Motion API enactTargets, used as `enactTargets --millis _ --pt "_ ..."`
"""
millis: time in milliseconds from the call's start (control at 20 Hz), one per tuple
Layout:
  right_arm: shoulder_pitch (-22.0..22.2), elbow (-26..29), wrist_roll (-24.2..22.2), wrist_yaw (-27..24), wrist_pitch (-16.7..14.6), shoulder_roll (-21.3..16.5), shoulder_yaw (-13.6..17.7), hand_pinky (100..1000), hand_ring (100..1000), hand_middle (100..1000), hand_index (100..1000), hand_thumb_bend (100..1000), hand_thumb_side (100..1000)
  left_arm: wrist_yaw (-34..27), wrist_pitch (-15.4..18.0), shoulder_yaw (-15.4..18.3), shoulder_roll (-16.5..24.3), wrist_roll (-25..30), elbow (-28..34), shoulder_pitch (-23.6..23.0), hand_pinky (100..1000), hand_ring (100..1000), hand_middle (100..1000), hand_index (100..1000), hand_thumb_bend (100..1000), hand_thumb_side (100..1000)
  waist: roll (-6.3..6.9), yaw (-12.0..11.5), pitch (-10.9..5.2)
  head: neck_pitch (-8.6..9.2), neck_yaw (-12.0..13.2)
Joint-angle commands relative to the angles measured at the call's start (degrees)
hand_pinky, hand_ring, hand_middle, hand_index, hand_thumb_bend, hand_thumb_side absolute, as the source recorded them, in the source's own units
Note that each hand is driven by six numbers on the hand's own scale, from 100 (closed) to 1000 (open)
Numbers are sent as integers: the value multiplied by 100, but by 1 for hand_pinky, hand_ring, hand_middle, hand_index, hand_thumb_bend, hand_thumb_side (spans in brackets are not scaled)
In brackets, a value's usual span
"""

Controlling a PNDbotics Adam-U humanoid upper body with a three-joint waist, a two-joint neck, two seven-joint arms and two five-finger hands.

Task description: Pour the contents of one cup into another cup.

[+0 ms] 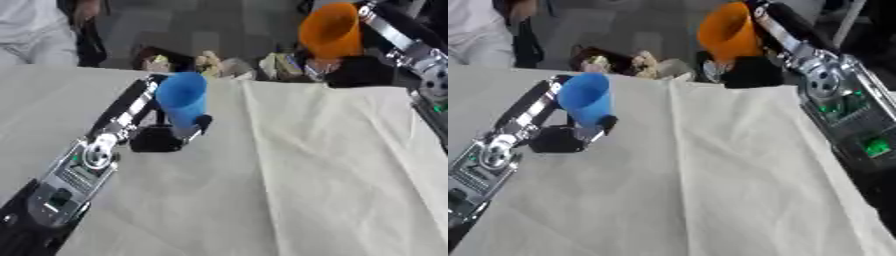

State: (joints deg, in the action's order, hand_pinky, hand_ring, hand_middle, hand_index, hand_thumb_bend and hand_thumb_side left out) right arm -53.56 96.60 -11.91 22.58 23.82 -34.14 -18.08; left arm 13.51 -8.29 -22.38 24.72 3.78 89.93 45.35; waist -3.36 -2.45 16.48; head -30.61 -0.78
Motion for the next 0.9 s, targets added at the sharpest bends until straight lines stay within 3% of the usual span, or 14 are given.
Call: enactTargets --millis 50,500,900 --pt "-195 -37 -13 112 -29 2 16 243 529 616 572 100 414 -65 14 -10 125 52 144 70 286 395 549 361 100 344 -87 -5 -248 -48 -82" --pt "-366 -157 -215 355 -165 174 -175 239 527 613 571 100 433 -21 -154 -164 64 125 304 18 285 394 547 359 100 337 -93 -25 -268 -56 -117" --pt "-338 -19 -345 392 -212 180 -262 238 526 612 572 100 443 281 -612 -300 -53 -468 514 -82 274 387 541 354 100 326 -102 -34 -248 73 33"
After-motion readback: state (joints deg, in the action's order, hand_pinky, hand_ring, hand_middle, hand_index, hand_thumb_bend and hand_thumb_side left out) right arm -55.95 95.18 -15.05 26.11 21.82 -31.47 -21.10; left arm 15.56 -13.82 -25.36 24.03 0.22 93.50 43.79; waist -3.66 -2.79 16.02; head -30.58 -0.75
